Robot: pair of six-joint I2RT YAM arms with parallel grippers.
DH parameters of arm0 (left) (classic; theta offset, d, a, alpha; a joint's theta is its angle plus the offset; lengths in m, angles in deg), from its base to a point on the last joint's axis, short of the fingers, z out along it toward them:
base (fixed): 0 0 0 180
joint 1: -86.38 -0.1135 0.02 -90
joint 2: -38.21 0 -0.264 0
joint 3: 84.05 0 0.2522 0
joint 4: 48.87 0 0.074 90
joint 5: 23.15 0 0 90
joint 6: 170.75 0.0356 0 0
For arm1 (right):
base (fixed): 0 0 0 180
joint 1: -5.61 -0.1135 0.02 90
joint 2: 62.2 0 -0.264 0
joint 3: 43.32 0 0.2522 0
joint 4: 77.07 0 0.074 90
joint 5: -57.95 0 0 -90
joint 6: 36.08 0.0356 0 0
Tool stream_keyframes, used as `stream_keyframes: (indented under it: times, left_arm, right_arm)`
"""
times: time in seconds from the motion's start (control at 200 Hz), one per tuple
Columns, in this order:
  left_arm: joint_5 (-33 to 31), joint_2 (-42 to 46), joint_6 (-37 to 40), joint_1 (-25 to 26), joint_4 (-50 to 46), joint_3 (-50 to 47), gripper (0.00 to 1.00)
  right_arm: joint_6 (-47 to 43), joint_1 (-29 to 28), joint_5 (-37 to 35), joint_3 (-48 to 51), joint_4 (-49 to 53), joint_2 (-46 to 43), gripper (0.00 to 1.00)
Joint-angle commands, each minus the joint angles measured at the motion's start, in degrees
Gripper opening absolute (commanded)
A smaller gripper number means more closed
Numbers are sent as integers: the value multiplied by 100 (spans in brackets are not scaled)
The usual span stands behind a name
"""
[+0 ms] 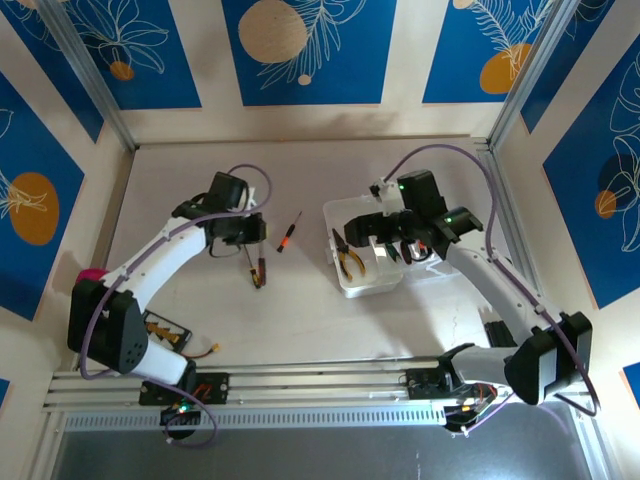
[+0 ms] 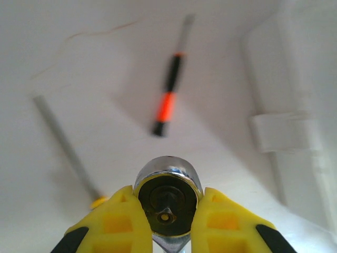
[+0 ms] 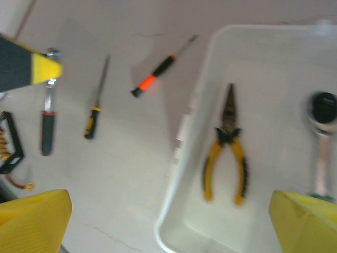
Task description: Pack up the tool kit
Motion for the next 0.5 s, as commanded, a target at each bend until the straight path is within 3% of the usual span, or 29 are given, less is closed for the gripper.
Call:
stream_keyframes:
  times: [0.0,0.25,0.495]
  left_arm:
    - [569,-82,-314,351,775,518,0]
    - [1162,-436,-642,523,1414,1186,0]
    - [1381,-536,-872,572,1764,1161,0]
  right_arm:
    - [300,-264,635,153,-793,232,97]
    - [545,-686,963,415,-1552,520,95]
    - [940,-822,1207,616,-2403,695,88]
